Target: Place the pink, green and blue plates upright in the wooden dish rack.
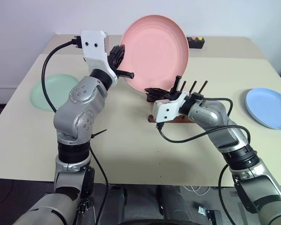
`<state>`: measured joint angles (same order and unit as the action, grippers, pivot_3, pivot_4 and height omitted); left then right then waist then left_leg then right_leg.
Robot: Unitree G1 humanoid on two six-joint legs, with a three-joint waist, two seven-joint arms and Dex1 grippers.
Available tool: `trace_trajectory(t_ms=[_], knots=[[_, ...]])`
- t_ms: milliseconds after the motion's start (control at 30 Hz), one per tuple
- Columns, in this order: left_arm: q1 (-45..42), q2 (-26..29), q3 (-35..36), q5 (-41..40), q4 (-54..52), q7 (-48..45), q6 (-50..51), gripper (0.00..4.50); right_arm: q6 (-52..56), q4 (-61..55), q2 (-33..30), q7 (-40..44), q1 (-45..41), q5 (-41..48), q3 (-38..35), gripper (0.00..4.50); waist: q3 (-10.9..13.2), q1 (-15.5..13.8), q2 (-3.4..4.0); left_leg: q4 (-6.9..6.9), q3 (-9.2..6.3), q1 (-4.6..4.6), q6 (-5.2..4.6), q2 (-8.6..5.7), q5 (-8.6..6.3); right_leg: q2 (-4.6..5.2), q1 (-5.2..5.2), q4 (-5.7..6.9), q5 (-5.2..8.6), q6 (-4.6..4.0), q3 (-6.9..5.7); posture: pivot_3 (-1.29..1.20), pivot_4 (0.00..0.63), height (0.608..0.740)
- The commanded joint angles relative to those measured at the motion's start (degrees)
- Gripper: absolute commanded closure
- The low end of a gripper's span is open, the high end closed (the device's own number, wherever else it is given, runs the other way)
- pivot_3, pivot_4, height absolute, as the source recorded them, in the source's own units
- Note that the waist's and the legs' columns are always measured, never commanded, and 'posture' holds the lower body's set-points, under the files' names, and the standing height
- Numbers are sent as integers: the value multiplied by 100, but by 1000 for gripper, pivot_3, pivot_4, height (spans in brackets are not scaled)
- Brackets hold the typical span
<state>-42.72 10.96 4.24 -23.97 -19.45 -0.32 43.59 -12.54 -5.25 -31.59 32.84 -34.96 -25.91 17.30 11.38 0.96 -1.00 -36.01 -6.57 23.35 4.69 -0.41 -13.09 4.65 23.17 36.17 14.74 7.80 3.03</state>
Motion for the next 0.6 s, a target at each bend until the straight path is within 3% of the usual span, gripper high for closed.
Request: trace_trajectory(t_ms=[33,67,167,400,600], knots=[[-145,-161,180,-156,-270,10,-51,4500,-77,-54,-2,-91,-146,-62,-103,4458,0,-4,0,0,0,0,0,0,0,0,0,0,0,0,0,0,150,734],[-144,-194,224,-184,-269,12,-57,4500,-93,-48,-6,-104,-149,-78,-102,4458,0,-3,0,-1,0,0,0,0,0,0,0,0,0,0,0,0,150,734],[-138,-370,507,-429,-285,-18,-175,3549,-153,-15,-20,-210,-185,-180,-121,4500,0,-3,0,-1,0,0,0,0,0,0,0,0,0,0,0,0,150,734],[-308,-573,946,-646,-298,98,-681,33,-371,105,-116,-454,-304,-345,-232,4500,0,1,0,-1,0,0,0,0,0,0,0,0,0,0,0,0,150,734],[-549,-466,1520,-839,-129,262,-1194,33,-572,212,-327,-583,-380,-242,-442,4500,0,-5,0,-1,0,0,0,0,0,0,-1,0,0,0,0,0,150,734]])
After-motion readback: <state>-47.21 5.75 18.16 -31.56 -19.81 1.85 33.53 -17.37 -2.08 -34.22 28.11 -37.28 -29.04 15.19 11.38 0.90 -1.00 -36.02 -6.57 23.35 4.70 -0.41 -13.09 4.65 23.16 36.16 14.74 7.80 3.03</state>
